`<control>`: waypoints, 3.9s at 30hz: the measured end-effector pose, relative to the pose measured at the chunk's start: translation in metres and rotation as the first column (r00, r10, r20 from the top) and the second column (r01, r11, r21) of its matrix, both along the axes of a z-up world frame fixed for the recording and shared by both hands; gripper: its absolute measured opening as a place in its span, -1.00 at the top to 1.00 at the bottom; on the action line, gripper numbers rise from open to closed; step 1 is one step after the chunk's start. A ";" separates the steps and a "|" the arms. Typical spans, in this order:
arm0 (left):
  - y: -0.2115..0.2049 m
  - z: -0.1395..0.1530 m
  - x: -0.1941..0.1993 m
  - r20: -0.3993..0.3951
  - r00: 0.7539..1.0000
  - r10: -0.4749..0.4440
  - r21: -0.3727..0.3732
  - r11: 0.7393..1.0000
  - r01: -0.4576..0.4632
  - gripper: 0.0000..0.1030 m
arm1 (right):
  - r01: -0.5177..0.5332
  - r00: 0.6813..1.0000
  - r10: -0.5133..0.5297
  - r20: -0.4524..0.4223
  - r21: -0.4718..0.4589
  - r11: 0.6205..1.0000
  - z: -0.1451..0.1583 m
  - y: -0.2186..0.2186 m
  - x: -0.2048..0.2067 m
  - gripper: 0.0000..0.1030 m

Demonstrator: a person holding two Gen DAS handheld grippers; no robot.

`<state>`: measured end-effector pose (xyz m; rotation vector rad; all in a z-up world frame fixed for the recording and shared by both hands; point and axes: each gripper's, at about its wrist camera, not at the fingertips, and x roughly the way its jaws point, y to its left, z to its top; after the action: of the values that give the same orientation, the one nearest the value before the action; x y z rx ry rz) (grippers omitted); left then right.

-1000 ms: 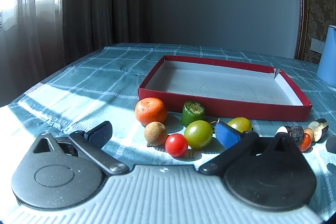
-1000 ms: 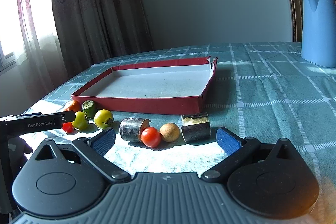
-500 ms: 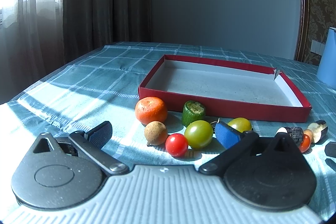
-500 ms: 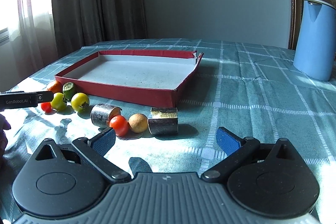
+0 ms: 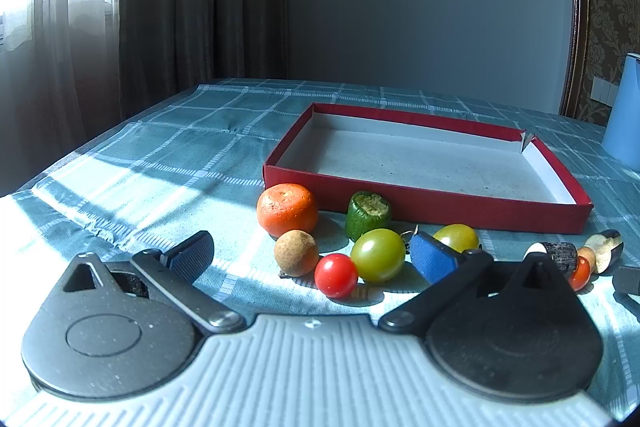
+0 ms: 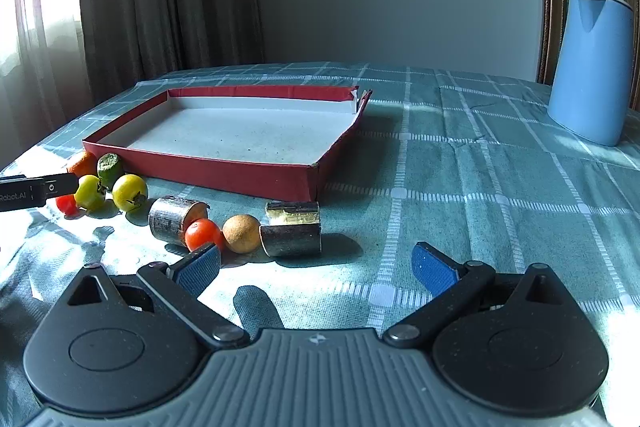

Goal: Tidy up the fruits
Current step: 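Move the right gripper toward the dark cylindrical wooden piece, then close the right gripper on the dark cylindrical wooden piece, then carry the piece into the red tray and open the right gripper, then reach the left gripper to the tangerine and close on it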

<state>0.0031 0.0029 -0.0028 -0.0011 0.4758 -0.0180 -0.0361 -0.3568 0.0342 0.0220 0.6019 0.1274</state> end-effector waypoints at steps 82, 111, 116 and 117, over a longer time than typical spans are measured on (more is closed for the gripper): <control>0.034 0.002 -0.025 0.026 0.999 -0.026 -0.071 0.997 0.028 -1.00 | -0.019 0.988 0.012 0.152 0.042 0.999 0.018 -0.005 0.014 -0.70; 0.036 0.007 0.102 -0.290 0.955 0.056 0.009 0.998 -0.056 -1.00 | 0.017 0.999 -0.026 0.044 0.182 0.983 -0.004 -0.021 0.017 -0.79; 0.027 -0.001 0.104 -0.288 0.957 0.034 0.026 0.999 -0.028 -0.64 | 0.021 0.999 -0.029 0.041 0.187 0.982 -0.004 -0.022 0.017 -0.84; 0.026 -0.001 0.103 -0.280 0.960 0.028 0.026 0.999 -0.022 -0.59 | 0.021 0.999 -0.029 0.039 0.187 0.982 -0.004 -0.022 0.017 -0.84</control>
<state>0.1061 0.0292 -0.0038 0.0129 0.7602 0.0127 -0.0188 -0.3791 0.0299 0.2085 0.5465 0.1590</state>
